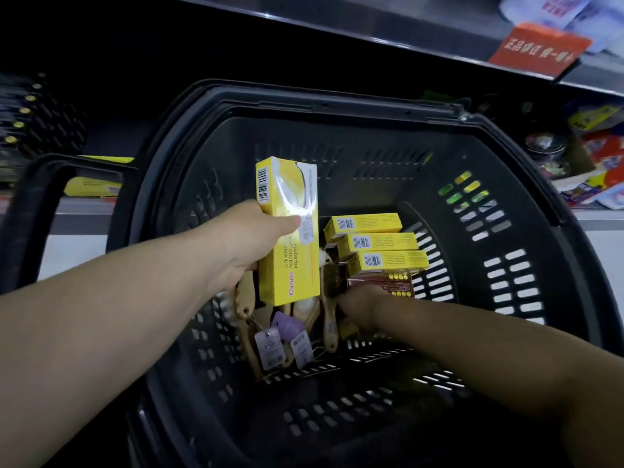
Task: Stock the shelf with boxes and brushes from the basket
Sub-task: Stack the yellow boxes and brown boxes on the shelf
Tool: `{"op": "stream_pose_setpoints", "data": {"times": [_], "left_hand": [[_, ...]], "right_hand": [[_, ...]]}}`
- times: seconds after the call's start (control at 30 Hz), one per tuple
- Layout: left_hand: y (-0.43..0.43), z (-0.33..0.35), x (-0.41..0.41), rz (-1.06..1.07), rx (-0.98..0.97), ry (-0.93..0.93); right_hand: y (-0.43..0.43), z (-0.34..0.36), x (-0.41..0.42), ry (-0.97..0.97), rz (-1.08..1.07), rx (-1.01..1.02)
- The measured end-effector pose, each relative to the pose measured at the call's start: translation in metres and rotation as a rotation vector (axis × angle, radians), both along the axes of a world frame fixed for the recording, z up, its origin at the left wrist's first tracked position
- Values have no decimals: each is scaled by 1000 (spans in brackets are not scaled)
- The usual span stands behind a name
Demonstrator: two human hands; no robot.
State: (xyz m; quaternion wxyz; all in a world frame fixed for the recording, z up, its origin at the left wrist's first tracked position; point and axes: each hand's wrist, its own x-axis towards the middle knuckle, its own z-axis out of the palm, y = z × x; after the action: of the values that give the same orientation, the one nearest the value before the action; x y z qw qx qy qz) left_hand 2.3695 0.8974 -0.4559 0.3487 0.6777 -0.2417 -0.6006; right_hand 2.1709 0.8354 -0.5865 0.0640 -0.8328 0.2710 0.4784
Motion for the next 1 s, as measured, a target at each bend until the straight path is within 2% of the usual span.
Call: {"op": "stream_pose_setpoints", "data": {"times": [0.1, 0.2, 0.27, 0.37, 0.43, 0.5, 0.53, 0.8, 0.87, 0.93, 1.0], "left_hand": [[0, 2, -1, 17, 0, 2], [0, 6, -1, 53, 26, 32], [0, 8, -2, 89, 60, 65], [-1, 13, -3, 143, 103, 178], [0, 18, -4, 160, 111, 318], [0, 21, -5, 141, 109, 410], [1, 22, -5, 129, 105, 434], [5, 25, 2, 14, -32, 454], [5, 27, 1, 66, -62, 389], [3, 29, 1, 100, -87, 307], [4, 35, 1, 108, -128, 265]], "right_hand": [[-17, 46, -1, -99, -239, -46], [-24, 112, -1, -421, -602, -74], [-16, 155, -2, -700, -715, -135], [16, 192, 2, -1105, -688, -314], [38, 193, 5, -1256, -460, -444], [50, 184, 6, -1323, -244, -469], [52, 180, 6, -1340, -211, -447], [51, 169, 11, -1384, -127, -237], [52, 174, 12, -1400, -275, -45], [57, 181, 18, -1468, -602, 127], [58, 189, 29, -1505, -943, 178]]}}
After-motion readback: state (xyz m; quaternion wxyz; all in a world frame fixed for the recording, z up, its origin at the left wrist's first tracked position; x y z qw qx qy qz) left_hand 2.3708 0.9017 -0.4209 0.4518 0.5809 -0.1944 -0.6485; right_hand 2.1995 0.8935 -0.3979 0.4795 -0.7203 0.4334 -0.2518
